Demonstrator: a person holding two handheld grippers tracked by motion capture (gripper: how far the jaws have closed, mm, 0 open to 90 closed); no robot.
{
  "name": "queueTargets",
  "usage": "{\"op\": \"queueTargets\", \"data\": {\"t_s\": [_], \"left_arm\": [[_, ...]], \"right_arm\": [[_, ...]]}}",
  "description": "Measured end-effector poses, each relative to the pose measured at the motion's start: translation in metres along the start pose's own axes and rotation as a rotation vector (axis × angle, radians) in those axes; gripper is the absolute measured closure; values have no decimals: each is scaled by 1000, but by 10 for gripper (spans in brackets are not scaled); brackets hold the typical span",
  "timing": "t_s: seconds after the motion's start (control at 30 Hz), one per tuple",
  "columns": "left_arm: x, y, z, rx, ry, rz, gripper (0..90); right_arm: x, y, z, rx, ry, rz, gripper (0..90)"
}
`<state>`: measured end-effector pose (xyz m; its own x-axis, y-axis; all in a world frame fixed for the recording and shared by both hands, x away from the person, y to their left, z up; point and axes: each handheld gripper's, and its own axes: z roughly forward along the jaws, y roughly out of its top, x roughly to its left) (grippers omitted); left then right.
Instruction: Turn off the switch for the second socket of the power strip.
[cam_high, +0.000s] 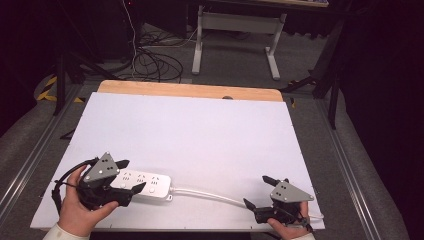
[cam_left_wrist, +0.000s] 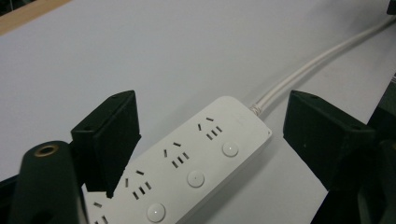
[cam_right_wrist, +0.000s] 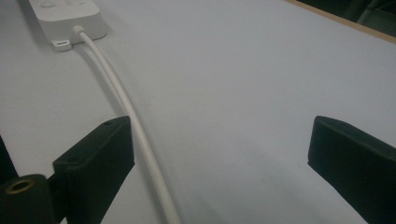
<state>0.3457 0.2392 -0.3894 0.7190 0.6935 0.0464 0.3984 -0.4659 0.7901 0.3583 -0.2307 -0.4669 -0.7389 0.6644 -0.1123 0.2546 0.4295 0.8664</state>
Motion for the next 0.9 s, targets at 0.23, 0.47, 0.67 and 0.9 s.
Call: {"op": "queueTargets", "data": {"t_s": [0.23,0.47,0.67,0.9], "left_arm": [[4,-18,-12,-143,-14,-26,137],[6,-44,-16,-244,28,-34,136],[8,-61,-21,-305,37,-73,130],[13,-76,-21,-271,70,-86,130]], "right_arm": [[-1,0,-2,-11,-3,0,87],[0,0,-2,-12,-4,2,87],[0,0,-2,-9,-7,1,87],[0,1,-3,-11,-7,0,87]]}}
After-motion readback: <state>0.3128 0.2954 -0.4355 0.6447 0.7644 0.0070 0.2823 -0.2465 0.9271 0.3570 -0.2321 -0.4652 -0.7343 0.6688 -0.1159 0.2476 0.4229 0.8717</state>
